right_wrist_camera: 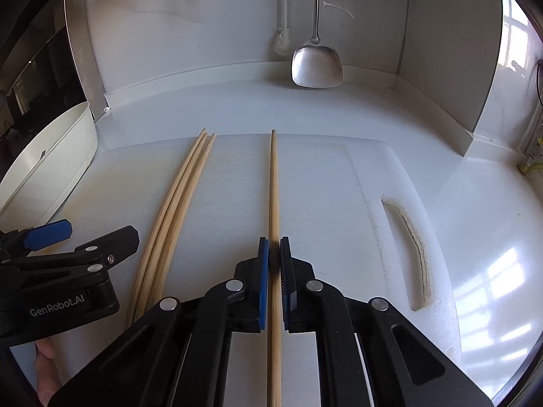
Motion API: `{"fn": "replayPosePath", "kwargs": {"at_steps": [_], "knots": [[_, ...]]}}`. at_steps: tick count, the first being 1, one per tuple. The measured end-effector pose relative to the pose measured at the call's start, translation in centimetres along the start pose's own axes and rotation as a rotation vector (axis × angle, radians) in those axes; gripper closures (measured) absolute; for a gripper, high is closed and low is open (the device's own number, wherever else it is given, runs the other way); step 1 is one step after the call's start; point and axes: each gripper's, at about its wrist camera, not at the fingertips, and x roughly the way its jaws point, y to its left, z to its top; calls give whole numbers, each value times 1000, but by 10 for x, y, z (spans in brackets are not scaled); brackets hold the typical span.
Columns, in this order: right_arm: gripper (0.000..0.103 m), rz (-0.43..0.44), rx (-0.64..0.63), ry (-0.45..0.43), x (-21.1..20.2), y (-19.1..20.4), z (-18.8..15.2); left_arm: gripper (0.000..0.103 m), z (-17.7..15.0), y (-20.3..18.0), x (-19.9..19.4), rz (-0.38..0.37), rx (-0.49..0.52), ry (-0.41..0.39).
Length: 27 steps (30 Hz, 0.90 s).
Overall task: Organize utensils
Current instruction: 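Close the left tool on another chopstick while the right tool holds its chopstick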
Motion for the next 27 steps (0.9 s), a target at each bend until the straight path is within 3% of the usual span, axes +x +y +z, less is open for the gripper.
{"fn": "replayPosePath", "kwargs": {"at_steps": [13, 18, 27], "knots": [[96, -10, 9, 1, -1, -6, -1, 5, -1, -13, 8, -3, 19, 0], [96, -12, 7, 0, -1, -5, -1, 5, -1, -20, 11, 35, 53, -7], [96, -12, -29, 10, 4, -2, 5, 5, 9, -18, 18, 39, 27, -9]]}}
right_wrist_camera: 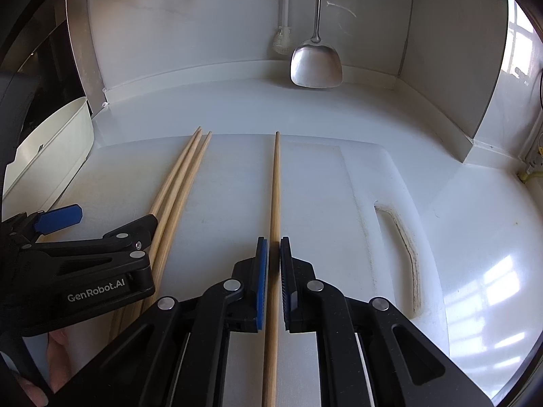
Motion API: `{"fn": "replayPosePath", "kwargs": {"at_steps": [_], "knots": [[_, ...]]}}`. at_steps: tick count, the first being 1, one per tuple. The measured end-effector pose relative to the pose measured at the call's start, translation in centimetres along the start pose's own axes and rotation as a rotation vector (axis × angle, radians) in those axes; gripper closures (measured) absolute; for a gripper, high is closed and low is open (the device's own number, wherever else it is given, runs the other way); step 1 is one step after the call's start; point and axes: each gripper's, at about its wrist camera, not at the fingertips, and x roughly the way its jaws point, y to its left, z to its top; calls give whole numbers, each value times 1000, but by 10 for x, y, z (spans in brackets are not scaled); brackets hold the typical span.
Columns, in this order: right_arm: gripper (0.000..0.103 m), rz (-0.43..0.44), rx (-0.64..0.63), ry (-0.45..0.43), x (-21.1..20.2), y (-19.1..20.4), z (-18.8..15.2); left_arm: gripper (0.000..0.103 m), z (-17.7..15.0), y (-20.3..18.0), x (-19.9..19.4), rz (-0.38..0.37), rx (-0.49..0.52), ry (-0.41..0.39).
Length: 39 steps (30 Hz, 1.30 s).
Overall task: Organize utensils
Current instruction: 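Close the left tool on another chopstick while the right tool holds its chopstick, then carry both chopsticks over the water basin with both tools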
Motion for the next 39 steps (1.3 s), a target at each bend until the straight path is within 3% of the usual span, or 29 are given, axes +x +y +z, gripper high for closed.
{"fn": "replayPosePath", "kwargs": {"at_steps": [3, 6, 13, 15, 18, 24, 26, 39], "knots": [[91, 1, -2, 4, 2, 1, 3, 5, 3, -1, 2, 5, -4, -3], [80, -6, -4, 1, 6, 1, 6, 5, 6, -2, 4, 7, -7, -9], [79, 9, -4, -3, 8, -3, 10, 11, 7, -4, 3, 2, 4, -13], [80, 17, 1, -1, 8, -3, 10, 18, 4, -5, -1, -4, 11, -19], [97, 10, -6, -4, 5, -2, 9, 35, 2, -9, -7, -16, 27, -29], [97, 23, 8, -8, 1, -3, 5, 76, -2, -17, -15, -36, 63, -45], [97, 36, 22, -11, -1, -5, 2, 95, -4, -18, -17, -45, 64, -48], [97, 98, 75, -30, -30, -11, -2, 96, -13, -4, -50, -84, 11, -39]]}}
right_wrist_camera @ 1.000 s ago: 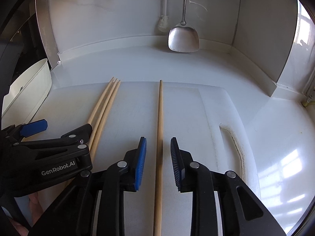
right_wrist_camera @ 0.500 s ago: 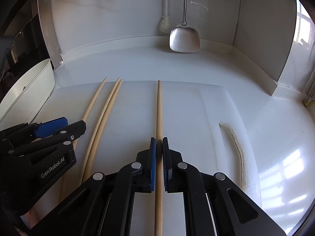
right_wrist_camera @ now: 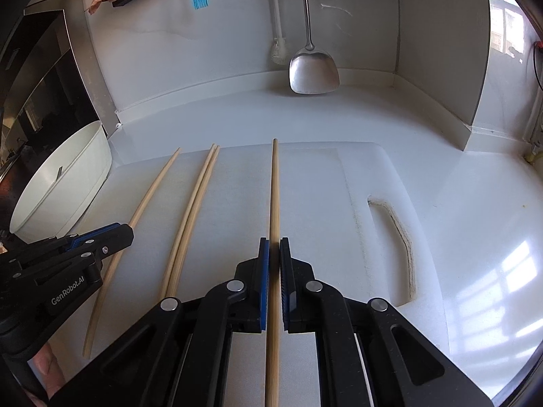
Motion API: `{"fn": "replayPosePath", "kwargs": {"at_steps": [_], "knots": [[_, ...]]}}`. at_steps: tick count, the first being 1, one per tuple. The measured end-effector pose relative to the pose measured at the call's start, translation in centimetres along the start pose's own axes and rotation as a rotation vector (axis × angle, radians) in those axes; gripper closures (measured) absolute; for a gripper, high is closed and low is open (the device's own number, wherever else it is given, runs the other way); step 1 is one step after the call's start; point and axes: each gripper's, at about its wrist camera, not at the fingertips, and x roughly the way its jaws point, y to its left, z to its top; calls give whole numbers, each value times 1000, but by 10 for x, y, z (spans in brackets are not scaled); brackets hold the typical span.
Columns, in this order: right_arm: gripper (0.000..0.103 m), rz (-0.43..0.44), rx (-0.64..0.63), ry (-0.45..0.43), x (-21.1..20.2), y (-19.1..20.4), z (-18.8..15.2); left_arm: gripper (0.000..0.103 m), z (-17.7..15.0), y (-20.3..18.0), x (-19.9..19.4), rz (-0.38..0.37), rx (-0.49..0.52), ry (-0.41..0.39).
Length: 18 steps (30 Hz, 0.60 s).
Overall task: Organize utensils
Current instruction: 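Carry both chopsticks over the water basin with both tools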
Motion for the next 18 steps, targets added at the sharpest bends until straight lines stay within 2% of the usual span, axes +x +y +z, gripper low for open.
{"fn": "replayPosePath", "kwargs": {"at_steps": [5, 8, 11, 18], "knots": [[97, 36, -25, -26, -29, 8, 15, 96, 11, 4, -36, 18, -14, -18], [97, 87, -38, -32, -45, 16, 25, 96, 17, 8, -61, 32, -44, -22], [97, 130, -60, -35, -58, 28, 33, 96, 16, 16, -85, 73, -69, -36], [97, 207, -149, -38, -83, 82, 55, 96, 20, 72, -130, 131, -163, -45]]}}
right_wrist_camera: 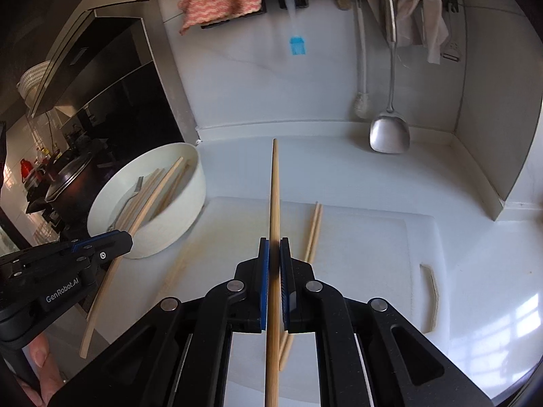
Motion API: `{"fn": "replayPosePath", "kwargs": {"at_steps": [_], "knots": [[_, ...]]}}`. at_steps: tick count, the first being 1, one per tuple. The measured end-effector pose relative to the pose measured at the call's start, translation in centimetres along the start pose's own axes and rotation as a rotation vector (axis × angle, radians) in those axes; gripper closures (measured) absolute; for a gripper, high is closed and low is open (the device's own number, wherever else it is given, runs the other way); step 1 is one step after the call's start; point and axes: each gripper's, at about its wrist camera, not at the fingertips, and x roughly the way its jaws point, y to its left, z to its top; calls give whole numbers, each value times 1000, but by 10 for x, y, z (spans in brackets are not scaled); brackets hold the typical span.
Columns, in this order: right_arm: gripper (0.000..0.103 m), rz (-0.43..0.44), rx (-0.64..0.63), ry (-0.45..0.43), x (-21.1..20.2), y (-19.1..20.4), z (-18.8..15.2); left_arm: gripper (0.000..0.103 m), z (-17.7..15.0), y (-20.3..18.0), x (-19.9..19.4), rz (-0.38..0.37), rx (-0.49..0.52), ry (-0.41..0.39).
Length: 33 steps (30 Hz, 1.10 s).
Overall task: Organize utensils
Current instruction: 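Carry both chopsticks over the water basin with both tools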
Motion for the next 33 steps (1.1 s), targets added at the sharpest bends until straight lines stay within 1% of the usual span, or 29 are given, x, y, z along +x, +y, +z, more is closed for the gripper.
{"fn": "replayPosePath", "kwargs": {"at_steps": [5, 8, 11, 15, 18, 22, 26, 33], "knots": [[97, 60, -23, -18, 9, 53, 28, 96, 23, 58, -13, 50, -38, -37], [97, 74, -27, -26, 24, 89, 44, 96, 40, 94, -12, 67, -28, -57], [97, 84, -7, -10, 46, 124, 60, 96, 61, 133, -6, 75, -18, -55], [97, 48, -10, 8, 77, 167, 75, 96, 81, 183, 10, 69, 1, -60], [97, 33, 16, 28, 99, 188, 82, 96, 90, 210, 30, 47, 11, -23], [97, 25, 39, 70, 126, 206, 88, 96, 97, 229, 58, 13, 25, 28], [97, 36, 51, 108, 153, 214, 91, 96, 100, 236, 82, -24, 16, 64], [97, 74, 117, 210, 205, 207, 89, 96, 97, 240, 121, -34, -5, 143]]}}
